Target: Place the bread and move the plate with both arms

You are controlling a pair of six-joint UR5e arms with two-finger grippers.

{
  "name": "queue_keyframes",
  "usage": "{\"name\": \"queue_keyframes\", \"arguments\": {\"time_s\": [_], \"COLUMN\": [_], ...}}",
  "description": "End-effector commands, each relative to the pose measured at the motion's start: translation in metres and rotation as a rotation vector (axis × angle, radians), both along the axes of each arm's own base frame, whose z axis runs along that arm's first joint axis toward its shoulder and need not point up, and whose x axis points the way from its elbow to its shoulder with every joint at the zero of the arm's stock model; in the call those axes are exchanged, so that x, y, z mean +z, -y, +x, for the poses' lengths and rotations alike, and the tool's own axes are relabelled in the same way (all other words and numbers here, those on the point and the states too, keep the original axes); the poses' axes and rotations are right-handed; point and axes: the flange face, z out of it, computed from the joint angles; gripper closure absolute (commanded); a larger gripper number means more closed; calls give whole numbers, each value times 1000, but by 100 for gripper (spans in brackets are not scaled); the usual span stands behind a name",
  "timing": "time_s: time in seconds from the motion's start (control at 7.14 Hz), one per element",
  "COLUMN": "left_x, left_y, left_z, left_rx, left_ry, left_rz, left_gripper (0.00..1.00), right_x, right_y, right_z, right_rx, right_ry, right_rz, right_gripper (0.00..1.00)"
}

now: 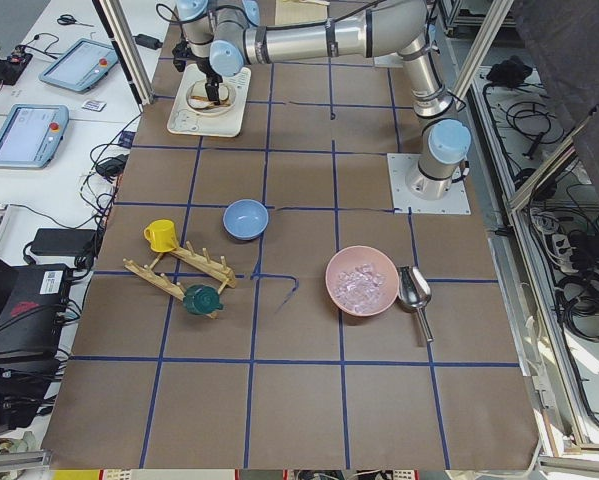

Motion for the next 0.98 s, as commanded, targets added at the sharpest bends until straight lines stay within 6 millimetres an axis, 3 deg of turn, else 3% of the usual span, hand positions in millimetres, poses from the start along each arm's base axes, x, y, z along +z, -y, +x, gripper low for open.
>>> {"name": "queue_keyframes", "arguments": {"time_s": [0.0,0.42,0.84], "left_x": [56,83,89], "left_y": [-56,-141,-179], "left_z": [16,21,37], "left_rx": [-22,-23,-12], "left_ry": [35,42,40], "left_rz": [13,0,-8], "left_gripper": [0,0,0], "right_x": [0,-4,-3], "right_y": [0,0,0], "right_z": [0,-2,-2], "right_rx": [0,-4,-4], "right_ry": [0,0,0], "right_rz": [0,8,3], "right_gripper": [0,0,0]}}
